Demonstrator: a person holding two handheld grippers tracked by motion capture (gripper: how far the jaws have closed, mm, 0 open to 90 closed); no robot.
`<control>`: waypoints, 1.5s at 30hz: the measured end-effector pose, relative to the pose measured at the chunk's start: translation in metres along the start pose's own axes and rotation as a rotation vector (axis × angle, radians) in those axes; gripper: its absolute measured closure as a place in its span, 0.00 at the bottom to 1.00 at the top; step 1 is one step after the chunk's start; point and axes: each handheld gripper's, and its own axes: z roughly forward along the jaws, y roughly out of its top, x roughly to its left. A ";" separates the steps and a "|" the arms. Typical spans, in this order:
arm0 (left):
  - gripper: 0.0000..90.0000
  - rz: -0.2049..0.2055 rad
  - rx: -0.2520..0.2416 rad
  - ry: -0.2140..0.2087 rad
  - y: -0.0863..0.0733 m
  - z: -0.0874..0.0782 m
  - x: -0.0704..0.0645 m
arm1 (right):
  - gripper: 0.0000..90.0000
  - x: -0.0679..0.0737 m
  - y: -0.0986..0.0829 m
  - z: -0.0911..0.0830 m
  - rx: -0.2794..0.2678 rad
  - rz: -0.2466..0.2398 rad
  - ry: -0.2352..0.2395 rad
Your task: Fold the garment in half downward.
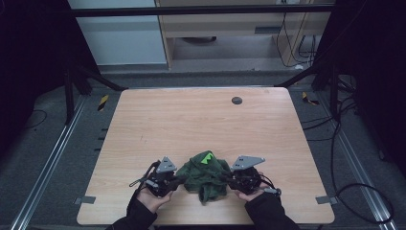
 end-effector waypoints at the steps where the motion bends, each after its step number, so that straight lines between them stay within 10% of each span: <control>1: 0.99 -0.002 0.002 -0.003 -0.001 0.001 0.000 | 0.91 0.001 -0.001 0.000 0.004 0.003 0.002; 30: 0.99 0.022 0.082 -0.052 -0.019 0.007 -0.012 | 0.86 0.012 -0.026 0.001 0.055 0.054 0.039; 45: 0.89 -0.018 0.009 -0.009 -0.008 -0.013 -0.002 | 0.78 0.009 -0.017 -0.009 0.008 0.075 0.017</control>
